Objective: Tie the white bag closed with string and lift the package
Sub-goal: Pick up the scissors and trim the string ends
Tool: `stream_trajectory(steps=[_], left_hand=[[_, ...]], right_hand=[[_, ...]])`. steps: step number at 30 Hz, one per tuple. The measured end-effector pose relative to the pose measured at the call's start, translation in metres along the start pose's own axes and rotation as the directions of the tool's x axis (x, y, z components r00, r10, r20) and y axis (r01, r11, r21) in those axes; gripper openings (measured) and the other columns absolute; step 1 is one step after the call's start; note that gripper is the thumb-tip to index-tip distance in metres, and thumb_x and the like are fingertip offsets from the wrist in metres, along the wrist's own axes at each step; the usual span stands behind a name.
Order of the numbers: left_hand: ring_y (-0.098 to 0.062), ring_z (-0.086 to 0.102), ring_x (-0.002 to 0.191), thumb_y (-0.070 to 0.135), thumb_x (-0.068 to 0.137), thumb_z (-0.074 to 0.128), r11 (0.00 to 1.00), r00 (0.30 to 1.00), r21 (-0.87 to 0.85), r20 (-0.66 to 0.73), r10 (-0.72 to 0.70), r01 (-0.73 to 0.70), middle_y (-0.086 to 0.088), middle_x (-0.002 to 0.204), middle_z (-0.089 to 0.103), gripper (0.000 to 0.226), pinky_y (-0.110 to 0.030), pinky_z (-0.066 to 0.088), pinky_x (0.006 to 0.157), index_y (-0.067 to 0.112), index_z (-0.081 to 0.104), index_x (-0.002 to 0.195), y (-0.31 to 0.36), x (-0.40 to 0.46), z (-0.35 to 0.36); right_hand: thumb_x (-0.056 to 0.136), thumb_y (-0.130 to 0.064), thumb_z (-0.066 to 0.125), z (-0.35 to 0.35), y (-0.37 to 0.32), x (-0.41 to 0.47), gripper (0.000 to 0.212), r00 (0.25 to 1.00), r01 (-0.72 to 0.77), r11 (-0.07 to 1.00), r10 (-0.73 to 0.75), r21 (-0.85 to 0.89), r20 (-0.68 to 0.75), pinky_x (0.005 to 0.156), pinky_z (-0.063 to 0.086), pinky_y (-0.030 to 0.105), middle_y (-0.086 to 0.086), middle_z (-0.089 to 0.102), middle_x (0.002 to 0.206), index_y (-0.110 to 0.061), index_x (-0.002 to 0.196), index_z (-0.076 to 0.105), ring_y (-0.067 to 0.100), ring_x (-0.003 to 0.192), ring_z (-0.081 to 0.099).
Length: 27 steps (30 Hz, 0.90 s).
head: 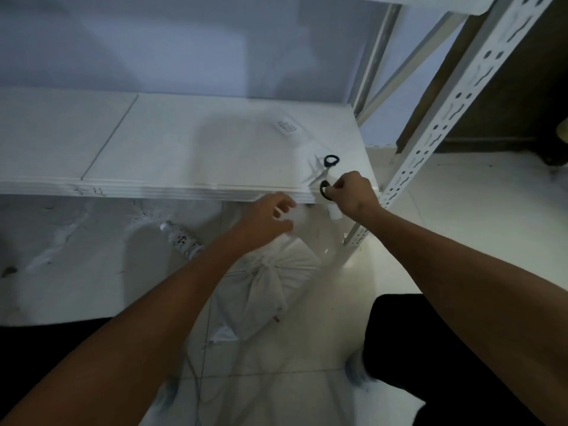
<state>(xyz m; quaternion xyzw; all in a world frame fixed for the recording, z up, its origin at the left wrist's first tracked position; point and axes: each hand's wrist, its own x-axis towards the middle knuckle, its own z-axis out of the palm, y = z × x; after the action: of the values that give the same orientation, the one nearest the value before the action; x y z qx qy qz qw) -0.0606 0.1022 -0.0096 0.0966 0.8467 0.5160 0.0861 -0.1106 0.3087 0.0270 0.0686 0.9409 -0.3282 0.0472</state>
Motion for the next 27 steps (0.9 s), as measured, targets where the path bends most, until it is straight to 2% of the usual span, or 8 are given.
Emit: stream_trajectory(steps=[3, 6, 10, 15, 18, 21, 24, 27], left_hand=[[-0.014, 0.061, 0.083, 0.028, 0.075, 0.077, 0.96, 0.979, -0.228, -0.084, -0.184, 0.161, -0.004, 0.099, 0.065, 0.035, -0.035, 0.053, 0.076, 0.017, 0.063, 0.105, 0.002, -0.01, -0.001], [-0.017, 0.064, 0.098, 0.038, 0.079, 0.077, 0.817, 0.938, -0.474, 0.062, -0.342, 0.329, -0.008, 0.113, 0.065, 0.055, -0.033, 0.057, 0.079, 0.013, 0.058, 0.123, 0.014, -0.027, 0.0], [-0.022, 0.061, 0.115, 0.036, 0.084, 0.072, 0.713, 0.947, -0.646, 0.045, -0.319, 0.271, -0.007, 0.126, 0.064, 0.052, -0.039, 0.055, 0.091, 0.015, 0.057, 0.128, 0.028, -0.049, 0.001], [-0.014, 0.055, 0.122, 0.036, 0.086, 0.07, 0.752, 0.958, -0.619, 0.005, -0.288, 0.229, 0.002, 0.129, 0.06, 0.045, -0.041, 0.045, 0.103, 0.023, 0.056, 0.127, 0.042, -0.075, -0.007], [-0.018, 0.054, 0.124, 0.044, 0.075, 0.076, 0.768, 0.961, -0.587, 0.063, -0.27, 0.254, -0.003, 0.132, 0.06, 0.067, -0.04, 0.041, 0.108, 0.014, 0.054, 0.131, 0.047, -0.087, -0.013], [-0.024, 0.06, 0.112, 0.032, 0.091, 0.064, 0.812, 0.974, -0.538, 0.1, -0.205, 0.226, -0.01, 0.116, 0.068, 0.032, -0.039, 0.039, 0.106, 0.008, 0.065, 0.111, 0.057, -0.098, -0.016], [-0.03, 0.064, 0.104, 0.026, 0.095, 0.057, 0.803, 0.978, -0.558, 0.117, -0.174, 0.21, -0.017, 0.107, 0.072, 0.023, -0.037, 0.045, 0.101, 0.008, 0.072, 0.098, 0.065, -0.103, -0.014], [-0.022, 0.068, 0.095, 0.017, 0.097, 0.053, 0.733, 0.968, -0.641, 0.074, -0.239, 0.229, -0.012, 0.103, 0.071, 0.018, -0.026, 0.056, 0.085, 0.008, 0.068, 0.103, 0.071, -0.103, -0.008]], right_hand=[[0.084, -0.033, 0.068, 0.003, -0.012, -0.033, 0.032, 0.992, 0.069, 0.998, -0.069, 0.001, 0.106, 0.045, 0.034, 0.025, 0.005, 0.058, 0.064, -0.003, 0.074, 0.068, 0.014, 0.05, 0.047], [0.084, -0.029, 0.067, 0.01, -0.025, -0.065, 0.028, 0.979, 0.089, 0.994, -0.1, 0.065, 0.18, 0.037, 0.029, 0.013, 0.003, 0.056, 0.062, -0.004, 0.071, 0.068, 0.01, 0.047, 0.044], [0.086, -0.025, 0.064, 0.015, -0.039, -0.098, 0.037, 0.968, 0.022, 0.961, -0.09, 0.275, 0.235, 0.054, 0.036, 0.026, 0.008, 0.051, 0.064, 0.01, 0.075, 0.065, 0.017, 0.058, 0.045], [0.085, -0.009, 0.057, -0.001, -0.04, -0.129, 0.042, 0.899, 0.023, 0.923, -0.187, 0.384, 0.395, 0.055, 0.035, 0.028, -0.002, 0.048, 0.053, -0.022, 0.045, 0.058, 0.014, 0.054, 0.041], [0.089, -0.012, 0.063, -0.012, -0.038, -0.139, 0.035, 0.882, 0.069, 0.913, -0.245, 0.403, 0.403, 0.057, 0.036, 0.024, -0.014, 0.053, 0.048, -0.026, 0.057, 0.068, 0.009, 0.055, 0.043], [0.088, -0.013, 0.068, -0.02, -0.039, -0.147, 0.029, 0.862, 0.091, 0.889, -0.295, 0.449, 0.412, 0.057, 0.036, 0.022, -0.014, 0.054, 0.049, -0.028, 0.063, 0.071, 0.005, 0.053, 0.044], [0.088, -0.01, 0.069, -0.024, -0.04, -0.156, 0.03, 0.869, 0.146, 0.889, -0.325, 0.435, 0.373, 0.053, 0.035, 0.006, -0.019, 0.057, 0.046, -0.029, 0.064, 0.066, -0.006, 0.046, 0.05], [0.088, -0.017, 0.07, -0.02, -0.038, -0.164, 0.03, 0.892, 0.164, 0.906, -0.305, 0.39, 0.333, 0.05, 0.035, 0.004, -0.021, 0.057, 0.046, -0.034, 0.066, 0.06, -0.009, 0.047, 0.052]])
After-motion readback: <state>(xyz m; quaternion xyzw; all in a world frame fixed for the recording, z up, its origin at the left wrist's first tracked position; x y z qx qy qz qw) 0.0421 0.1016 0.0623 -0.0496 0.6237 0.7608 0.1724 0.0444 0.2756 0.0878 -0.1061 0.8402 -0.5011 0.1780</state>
